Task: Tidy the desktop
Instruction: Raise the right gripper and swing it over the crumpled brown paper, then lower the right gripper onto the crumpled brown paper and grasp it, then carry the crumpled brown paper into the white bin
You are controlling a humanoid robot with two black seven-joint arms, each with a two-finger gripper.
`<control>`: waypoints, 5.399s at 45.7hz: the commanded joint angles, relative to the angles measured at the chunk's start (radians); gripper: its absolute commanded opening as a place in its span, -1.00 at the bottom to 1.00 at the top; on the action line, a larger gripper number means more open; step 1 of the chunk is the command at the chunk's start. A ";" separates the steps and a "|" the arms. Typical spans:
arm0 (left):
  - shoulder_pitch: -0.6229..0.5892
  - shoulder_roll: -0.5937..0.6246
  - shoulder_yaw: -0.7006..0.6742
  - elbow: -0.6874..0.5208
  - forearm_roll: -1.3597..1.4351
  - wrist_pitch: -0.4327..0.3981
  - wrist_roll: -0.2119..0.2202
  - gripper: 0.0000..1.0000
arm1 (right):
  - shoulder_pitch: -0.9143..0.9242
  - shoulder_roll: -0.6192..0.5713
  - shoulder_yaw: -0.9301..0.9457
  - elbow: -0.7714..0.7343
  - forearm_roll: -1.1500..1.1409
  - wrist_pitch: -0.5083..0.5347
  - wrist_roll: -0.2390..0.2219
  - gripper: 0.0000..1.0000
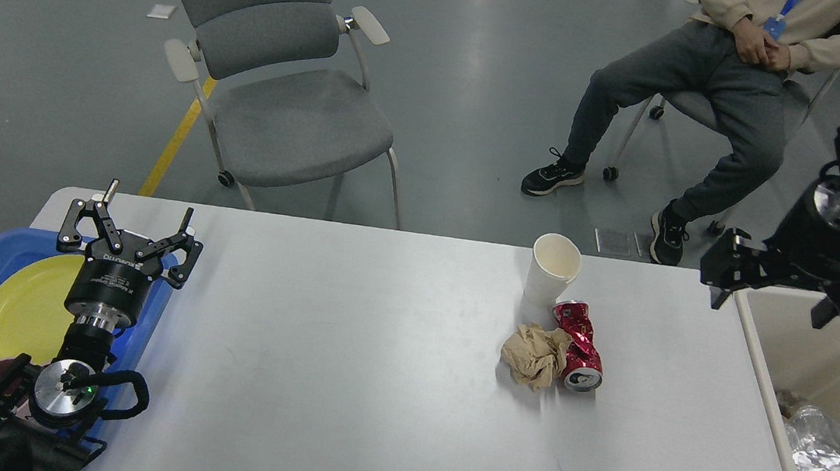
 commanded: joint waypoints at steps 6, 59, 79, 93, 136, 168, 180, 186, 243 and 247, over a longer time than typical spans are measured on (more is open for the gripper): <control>0.000 -0.001 0.000 0.000 0.000 0.000 0.000 0.93 | 0.110 0.046 0.070 0.154 0.012 -0.015 0.000 1.00; 0.000 0.001 -0.001 0.000 0.000 0.000 0.002 0.93 | -0.669 0.168 0.239 -0.453 0.562 -0.354 -0.058 1.00; 0.000 0.001 0.000 0.000 0.000 0.000 0.002 0.93 | -1.062 0.244 0.385 -0.812 0.624 -0.449 -0.062 1.00; 0.000 -0.001 0.000 0.000 0.000 0.000 0.002 0.93 | -1.111 0.244 0.415 -0.832 0.606 -0.561 -0.061 1.00; 0.000 -0.001 0.000 0.000 0.000 0.000 0.002 0.93 | -1.183 0.236 0.547 -0.869 0.606 -0.613 -0.061 -1.00; 0.000 -0.001 0.000 0.000 0.000 0.000 0.002 0.93 | -1.010 0.155 0.549 -0.617 0.619 -0.622 -0.095 -1.00; 0.000 -0.001 0.000 0.000 0.000 0.000 0.003 0.93 | -0.614 0.056 0.391 -0.215 0.606 -0.549 -0.147 -1.00; 0.000 0.001 -0.001 -0.002 0.000 0.000 0.003 0.93 | -0.393 0.069 0.253 -0.092 0.592 -0.386 -0.139 -1.00; 0.000 -0.001 0.000 0.000 0.000 0.000 0.002 0.93 | -0.428 -0.256 -0.227 -0.294 0.147 -0.225 0.168 -1.00; 0.000 -0.001 0.000 0.000 0.000 0.000 0.000 0.93 | -0.566 -0.322 -0.189 -0.452 0.149 -0.232 0.168 -1.00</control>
